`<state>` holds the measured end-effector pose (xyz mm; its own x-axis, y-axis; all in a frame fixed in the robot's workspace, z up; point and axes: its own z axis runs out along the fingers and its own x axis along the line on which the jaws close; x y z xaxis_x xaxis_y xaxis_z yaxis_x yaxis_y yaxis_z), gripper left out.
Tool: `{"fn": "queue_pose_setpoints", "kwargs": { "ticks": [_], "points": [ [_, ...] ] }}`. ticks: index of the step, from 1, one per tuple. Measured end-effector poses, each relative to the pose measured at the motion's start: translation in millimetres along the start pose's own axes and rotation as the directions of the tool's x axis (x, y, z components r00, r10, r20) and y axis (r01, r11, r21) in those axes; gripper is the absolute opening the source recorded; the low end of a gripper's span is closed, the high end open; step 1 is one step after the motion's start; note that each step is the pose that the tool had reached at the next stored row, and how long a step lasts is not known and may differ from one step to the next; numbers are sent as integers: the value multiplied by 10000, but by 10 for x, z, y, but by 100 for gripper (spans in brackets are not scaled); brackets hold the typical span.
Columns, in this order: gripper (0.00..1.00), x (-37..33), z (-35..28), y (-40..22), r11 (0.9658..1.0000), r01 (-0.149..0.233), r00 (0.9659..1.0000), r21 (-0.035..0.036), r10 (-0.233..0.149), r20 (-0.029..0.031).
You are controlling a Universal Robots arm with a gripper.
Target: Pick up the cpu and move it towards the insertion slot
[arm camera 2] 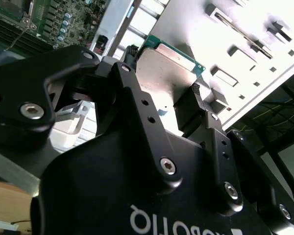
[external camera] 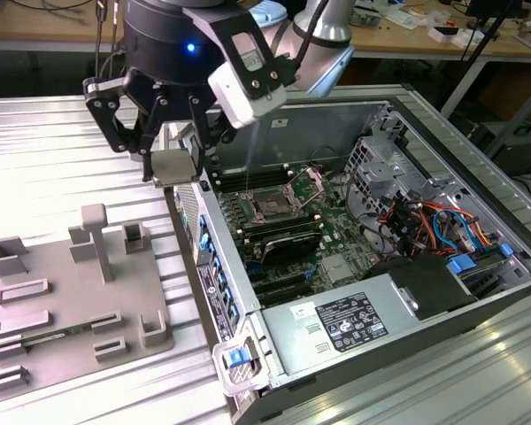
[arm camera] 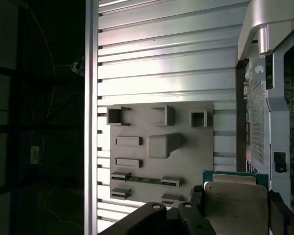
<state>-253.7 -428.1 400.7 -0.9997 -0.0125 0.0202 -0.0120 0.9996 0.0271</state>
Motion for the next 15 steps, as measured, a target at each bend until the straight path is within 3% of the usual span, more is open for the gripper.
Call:
{"fn": "queue_pose_setpoints", "kwargs": {
  "ticks": [15],
  "points": [
    [55, -583, -8, -7, 10000, 0, 10000, 0, 0, 0]
  ]
}}
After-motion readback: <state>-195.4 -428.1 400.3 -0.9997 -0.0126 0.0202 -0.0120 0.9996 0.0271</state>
